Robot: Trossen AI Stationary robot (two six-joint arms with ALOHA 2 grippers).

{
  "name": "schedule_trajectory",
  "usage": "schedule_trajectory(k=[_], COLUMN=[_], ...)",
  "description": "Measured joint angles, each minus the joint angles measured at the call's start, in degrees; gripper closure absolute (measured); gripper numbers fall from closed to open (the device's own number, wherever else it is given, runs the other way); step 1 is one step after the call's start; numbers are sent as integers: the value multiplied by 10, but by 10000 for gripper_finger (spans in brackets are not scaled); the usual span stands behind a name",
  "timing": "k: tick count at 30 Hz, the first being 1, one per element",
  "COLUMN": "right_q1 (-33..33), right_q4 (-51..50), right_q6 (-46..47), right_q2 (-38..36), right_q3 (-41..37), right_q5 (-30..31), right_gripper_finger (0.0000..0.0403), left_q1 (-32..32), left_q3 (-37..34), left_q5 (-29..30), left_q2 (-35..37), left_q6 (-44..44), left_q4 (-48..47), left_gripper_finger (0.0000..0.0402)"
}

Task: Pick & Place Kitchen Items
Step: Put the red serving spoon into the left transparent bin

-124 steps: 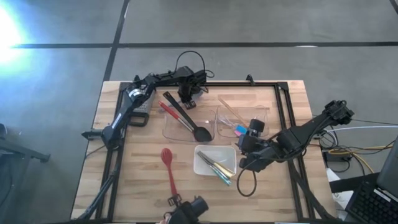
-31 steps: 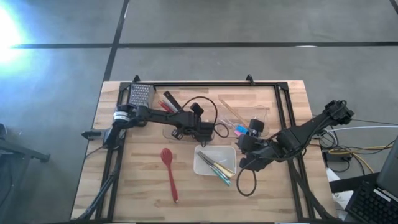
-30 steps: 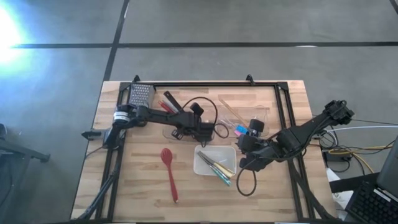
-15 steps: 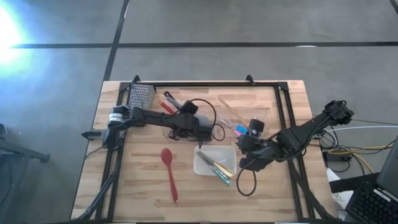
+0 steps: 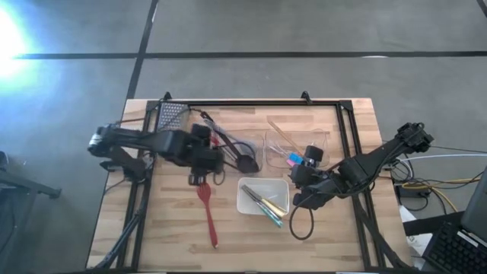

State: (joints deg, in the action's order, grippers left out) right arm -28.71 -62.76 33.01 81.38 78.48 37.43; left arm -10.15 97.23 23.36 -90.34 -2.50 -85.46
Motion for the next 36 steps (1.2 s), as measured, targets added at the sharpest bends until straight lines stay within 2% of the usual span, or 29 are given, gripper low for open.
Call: schedule_trajectory(k=[7, 10, 12, 15, 19, 23, 26, 30, 36], right_q1=[0, 0, 0, 2, 3, 4, 6, 6, 6], right_q4=[3, 3, 3, 6, 12, 17, 18, 18, 18], right_q6=[0, 0, 0, 0, 0, 0, 7, 22, 33], right_q2=[0, 0, 0, 0, 0, 0, 0, 0, 0], right_q3=[0, 0, 0, 0, 0, 3, 12, 22, 36], right_q5=[0, 0, 0, 0, 1, 0, 0, 0, 0], right_gripper_finger=[322, 325, 326, 322, 314, 309, 310, 315, 318], left_q1=[-53, -88, -113, -150, -196, -229, -246, -258, -271], left_q3=[-27, -56, -79, -127, -218, -296, -328, -353, -357], left_q5=[-58, -64, -64, -64, -76, -108, -110, -159, -201], left_q2=[77, 95, 100, 101, 99, 85, 73, 46, -17], left_q6=[-114, -115, -75, 36, 168, 244, 260, 249, 268], left_q4=[10, 15, 31, 91, 251, 391, 447, 504, 530], left_gripper_finger=[168, 168, 168, 168, 168, 168, 168, 168, 170])
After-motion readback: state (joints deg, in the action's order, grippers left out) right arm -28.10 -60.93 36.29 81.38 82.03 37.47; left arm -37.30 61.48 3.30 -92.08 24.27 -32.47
